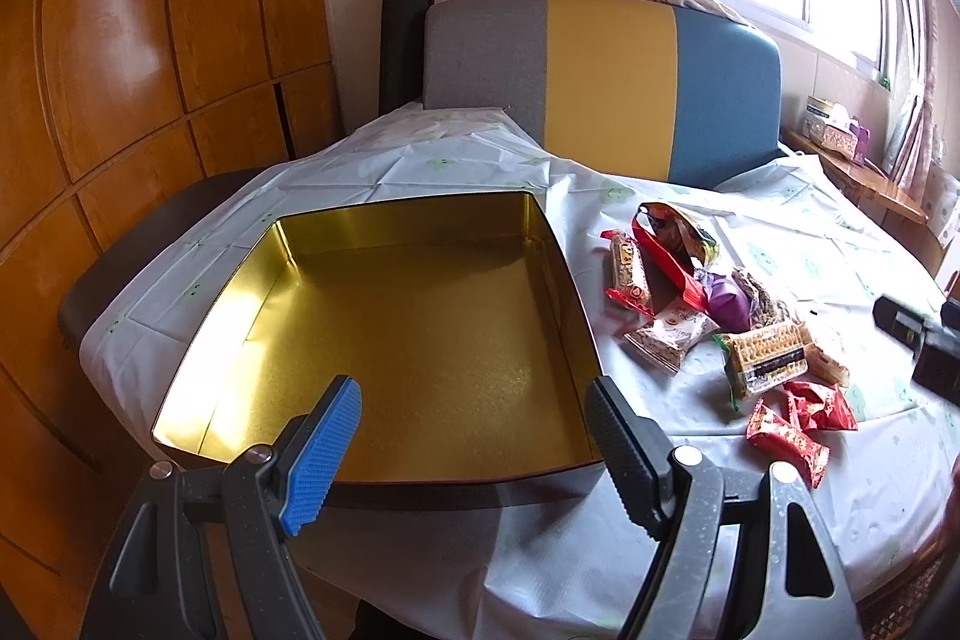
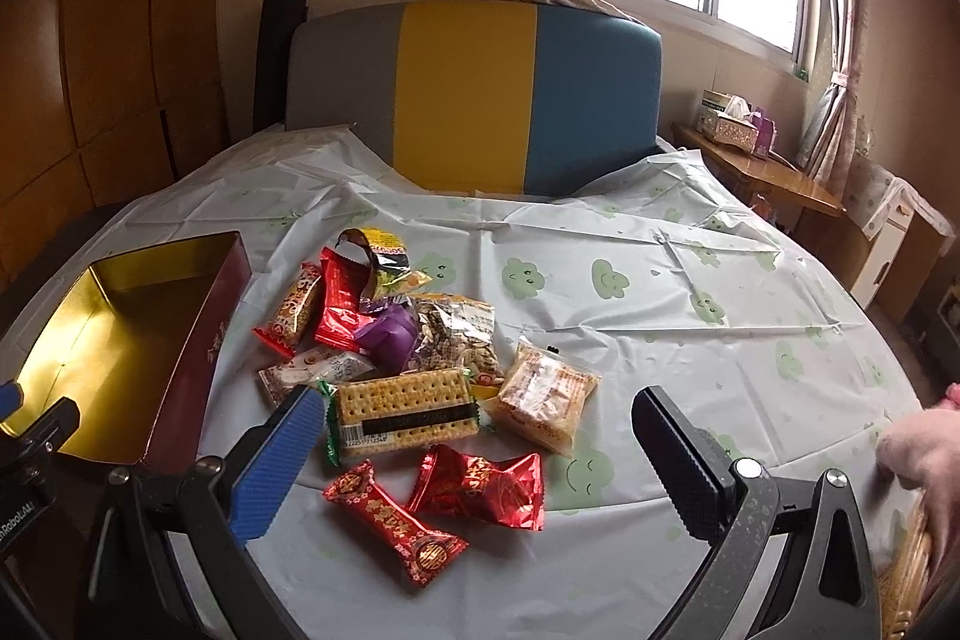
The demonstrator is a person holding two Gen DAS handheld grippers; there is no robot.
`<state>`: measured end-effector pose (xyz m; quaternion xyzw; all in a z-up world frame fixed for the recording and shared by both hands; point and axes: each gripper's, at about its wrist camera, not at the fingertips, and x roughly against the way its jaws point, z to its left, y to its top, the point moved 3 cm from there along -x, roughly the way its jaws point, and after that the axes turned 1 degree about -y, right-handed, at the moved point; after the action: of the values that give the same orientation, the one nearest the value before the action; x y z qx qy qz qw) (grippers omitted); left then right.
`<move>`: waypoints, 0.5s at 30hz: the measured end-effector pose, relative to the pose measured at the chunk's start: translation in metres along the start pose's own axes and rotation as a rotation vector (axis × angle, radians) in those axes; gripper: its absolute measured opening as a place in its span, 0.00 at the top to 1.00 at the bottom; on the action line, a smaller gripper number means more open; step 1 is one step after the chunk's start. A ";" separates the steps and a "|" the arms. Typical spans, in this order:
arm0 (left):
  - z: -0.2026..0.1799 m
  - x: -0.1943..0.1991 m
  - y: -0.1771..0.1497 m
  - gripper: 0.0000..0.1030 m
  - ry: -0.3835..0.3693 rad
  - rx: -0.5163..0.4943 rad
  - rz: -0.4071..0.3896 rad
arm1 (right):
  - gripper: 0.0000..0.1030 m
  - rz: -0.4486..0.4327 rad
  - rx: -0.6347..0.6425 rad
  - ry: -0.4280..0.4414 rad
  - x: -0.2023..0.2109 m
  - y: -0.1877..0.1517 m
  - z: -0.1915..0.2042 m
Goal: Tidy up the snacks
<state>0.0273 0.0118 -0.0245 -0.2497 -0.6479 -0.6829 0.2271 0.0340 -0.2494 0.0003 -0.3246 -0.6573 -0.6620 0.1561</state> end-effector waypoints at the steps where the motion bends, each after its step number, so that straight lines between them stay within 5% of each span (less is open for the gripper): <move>1: -0.001 0.000 0.000 0.24 0.000 -0.004 0.000 | 0.00 0.004 -0.012 -0.001 -0.001 0.003 -0.006; 8: -0.010 -0.001 -0.001 0.24 -0.047 -0.038 0.006 | 0.00 0.013 -0.051 -0.050 -0.012 0.029 -0.060; 15: -0.037 0.005 0.011 0.24 -0.298 -0.061 0.047 | 0.00 0.057 -0.176 -0.119 -0.048 0.052 -0.146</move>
<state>0.0280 -0.0259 -0.0141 -0.3701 -0.6474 -0.6521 0.1370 0.0699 -0.4062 0.0204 -0.3942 -0.5951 -0.6922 0.1065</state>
